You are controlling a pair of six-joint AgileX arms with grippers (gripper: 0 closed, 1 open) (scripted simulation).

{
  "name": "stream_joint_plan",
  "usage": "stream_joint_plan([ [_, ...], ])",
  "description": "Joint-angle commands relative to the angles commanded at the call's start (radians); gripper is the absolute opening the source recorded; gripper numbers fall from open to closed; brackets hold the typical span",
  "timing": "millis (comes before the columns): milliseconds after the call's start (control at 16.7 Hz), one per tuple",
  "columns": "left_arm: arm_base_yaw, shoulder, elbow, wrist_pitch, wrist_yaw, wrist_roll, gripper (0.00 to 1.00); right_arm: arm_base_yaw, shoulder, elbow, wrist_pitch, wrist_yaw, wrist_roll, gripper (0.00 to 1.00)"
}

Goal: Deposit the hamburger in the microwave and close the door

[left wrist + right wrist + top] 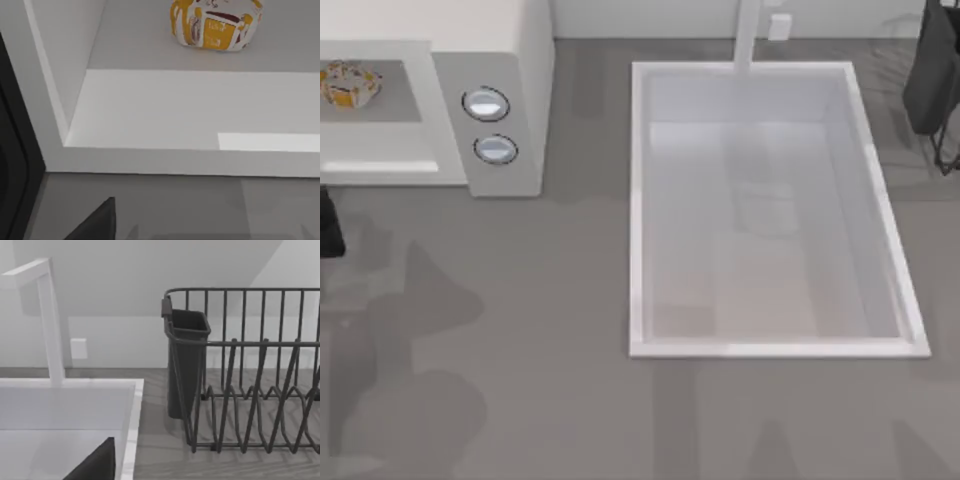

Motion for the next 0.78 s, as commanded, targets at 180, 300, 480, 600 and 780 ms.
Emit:
stream_joint_plan([
  [180,-0.001,-0.133,0.035,-0.207,-0.002,-0.001,1.0,0.0,0.0,0.0,0.0,0.0,0.0,1.0],
  [300,0.0,-0.222,0.06,-0.325,-0.003,-0.001,1.0,0.0,0.0,0.0,0.0,0.0,0.0,1.0],
  [480,0.0,-0.316,0.089,-0.423,-0.004,-0.001,1.0,0.0,0.0,0.0,0.0,0.0,0.0,1.0],
  [600,0.0,-0.329,0.094,-0.437,-0.004,-0.001,1.0,0.0,0.0,0.0,0.0,0.0,0.0,1.0],
  [780,0.0,-0.326,0.092,-0.434,-0.004,-0.001,1.0,0.0,0.0,0.0,0.0,0.0,0.0,1.0],
])
